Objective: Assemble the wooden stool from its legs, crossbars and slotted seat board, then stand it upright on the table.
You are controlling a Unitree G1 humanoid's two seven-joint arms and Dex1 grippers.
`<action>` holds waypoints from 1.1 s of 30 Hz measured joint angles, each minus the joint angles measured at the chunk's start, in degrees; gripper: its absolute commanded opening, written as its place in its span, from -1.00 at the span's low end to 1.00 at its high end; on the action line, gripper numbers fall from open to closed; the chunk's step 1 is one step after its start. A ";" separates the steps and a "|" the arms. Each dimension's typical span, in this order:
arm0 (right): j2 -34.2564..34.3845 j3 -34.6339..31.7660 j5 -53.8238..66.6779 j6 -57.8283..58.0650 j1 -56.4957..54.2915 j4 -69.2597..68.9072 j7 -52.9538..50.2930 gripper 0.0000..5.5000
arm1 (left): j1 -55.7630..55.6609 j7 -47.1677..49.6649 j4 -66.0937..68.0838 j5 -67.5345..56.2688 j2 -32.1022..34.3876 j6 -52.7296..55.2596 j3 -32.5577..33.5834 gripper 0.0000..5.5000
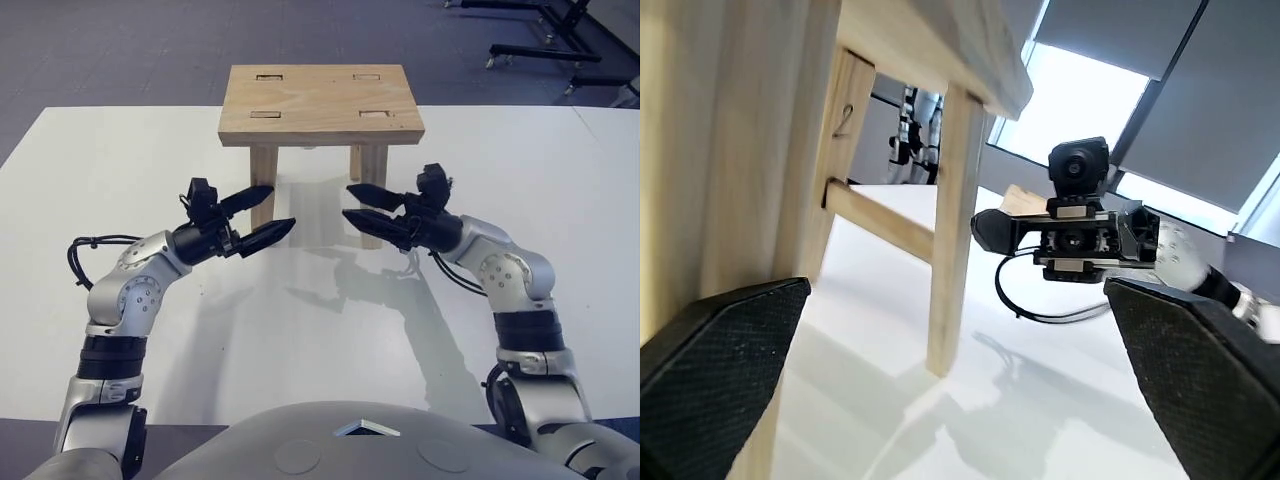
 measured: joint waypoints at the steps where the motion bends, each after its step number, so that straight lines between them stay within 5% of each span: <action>1: 0.95 -0.49 -0.12 -1.33 0.81 -1.38 -1.61 0.60 | 0.28 0.40 -0.79 0.69 -0.51 -1.18 0.09 0.96; 7: 8.84 -5.05 -0.25 -11.21 5.94 -15.15 -14.63 0.60 | 5.14 5.35 -16.69 -4.37 -3.75 -4.09 3.27 0.96; 12: 10.87 -6.16 -5.78 -18.76 -0.03 -18.42 -23.56 0.60 | 0.63 13.01 -23.42 -9.48 -4.48 -3.53 6.24 0.96; 17: 10.90 -5.16 -24.04 -30.83 -2.03 -10.29 -33.36 0.95 | -7.14 30.33 -18.10 11.01 -9.98 -12.88 5.02 0.96; 20: 12.70 -4.82 -28.36 -35.67 -3.04 -7.31 -37.84 0.95 | -8.86 39.45 -11.72 27.70 -12.99 -20.59 0.86 0.96; 33: 14.60 -2.69 -30.34 -41.29 -6.06 -3.58 -40.13 0.95 | -10.14 45.14 -6.54 39.15 -16.74 -28.18 -2.01 0.96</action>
